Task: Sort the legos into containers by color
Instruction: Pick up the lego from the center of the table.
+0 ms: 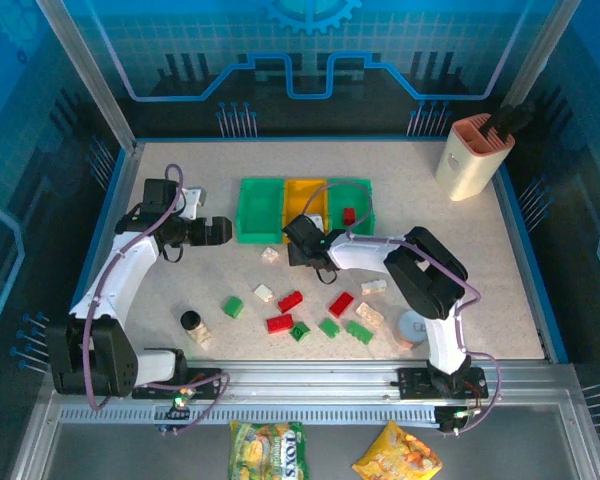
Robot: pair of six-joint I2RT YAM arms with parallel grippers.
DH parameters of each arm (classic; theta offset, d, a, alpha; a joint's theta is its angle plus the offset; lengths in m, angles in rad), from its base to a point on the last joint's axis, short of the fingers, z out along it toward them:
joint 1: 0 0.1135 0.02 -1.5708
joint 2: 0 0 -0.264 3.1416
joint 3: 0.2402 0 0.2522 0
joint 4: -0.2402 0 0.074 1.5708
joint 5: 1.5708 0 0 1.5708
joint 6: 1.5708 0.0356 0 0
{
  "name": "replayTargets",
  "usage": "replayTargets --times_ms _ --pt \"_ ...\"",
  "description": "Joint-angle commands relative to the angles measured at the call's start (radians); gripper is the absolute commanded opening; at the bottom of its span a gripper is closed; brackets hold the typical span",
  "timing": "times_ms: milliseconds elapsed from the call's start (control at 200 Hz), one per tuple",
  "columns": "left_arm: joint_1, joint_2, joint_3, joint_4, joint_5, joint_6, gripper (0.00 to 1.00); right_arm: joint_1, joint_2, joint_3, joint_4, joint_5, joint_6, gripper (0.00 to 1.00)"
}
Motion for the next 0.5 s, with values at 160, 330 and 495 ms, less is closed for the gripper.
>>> replayTargets --times_ms 160,330,495 --pt "0.001 -0.022 -0.017 0.011 -0.001 0.011 0.99 0.018 0.080 0.057 0.016 0.081 0.068 0.68" --pt "0.000 -0.023 -0.017 0.010 -0.002 0.012 0.99 0.018 0.094 0.057 0.012 0.093 0.085 0.62" --pt "0.001 -0.023 -0.017 0.010 -0.001 0.011 0.99 0.024 0.100 0.051 0.013 0.090 0.088 0.57"
